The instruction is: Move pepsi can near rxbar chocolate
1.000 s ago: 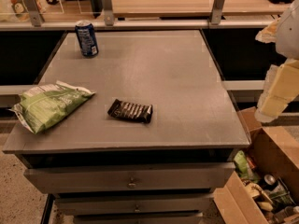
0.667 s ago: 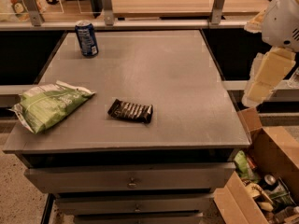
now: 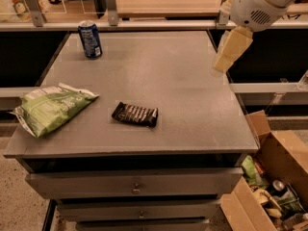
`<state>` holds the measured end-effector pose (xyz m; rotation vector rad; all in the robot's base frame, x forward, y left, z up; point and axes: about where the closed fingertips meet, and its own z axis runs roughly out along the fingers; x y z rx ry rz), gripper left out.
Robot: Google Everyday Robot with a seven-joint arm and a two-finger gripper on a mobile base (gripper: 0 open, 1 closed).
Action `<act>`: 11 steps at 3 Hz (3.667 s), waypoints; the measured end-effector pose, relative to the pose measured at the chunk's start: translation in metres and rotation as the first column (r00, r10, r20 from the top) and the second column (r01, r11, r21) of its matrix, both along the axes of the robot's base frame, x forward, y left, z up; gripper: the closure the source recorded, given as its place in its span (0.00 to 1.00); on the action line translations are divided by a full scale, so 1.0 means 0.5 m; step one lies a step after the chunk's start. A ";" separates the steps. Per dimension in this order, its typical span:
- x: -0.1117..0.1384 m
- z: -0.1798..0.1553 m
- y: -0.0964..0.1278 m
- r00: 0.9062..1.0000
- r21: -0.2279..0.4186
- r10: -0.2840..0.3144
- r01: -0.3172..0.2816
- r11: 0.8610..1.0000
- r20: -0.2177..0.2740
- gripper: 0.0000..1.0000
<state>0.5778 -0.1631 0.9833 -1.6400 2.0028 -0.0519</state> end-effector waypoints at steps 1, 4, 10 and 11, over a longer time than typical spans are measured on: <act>0.102 -0.014 0.064 0.999 0.100 0.021 -0.025 0.995 0.039 0.00; 0.235 -0.032 0.202 0.995 0.246 0.002 -0.027 0.969 0.099 0.00; 0.412 -0.070 0.507 0.981 0.637 0.010 -0.133 0.759 0.193 0.00; 0.431 -0.087 0.559 0.984 0.658 0.039 -0.145 0.739 0.173 0.00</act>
Offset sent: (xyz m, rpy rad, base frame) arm 0.1283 0.1026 -0.0096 0.2485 -0.1130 0.0550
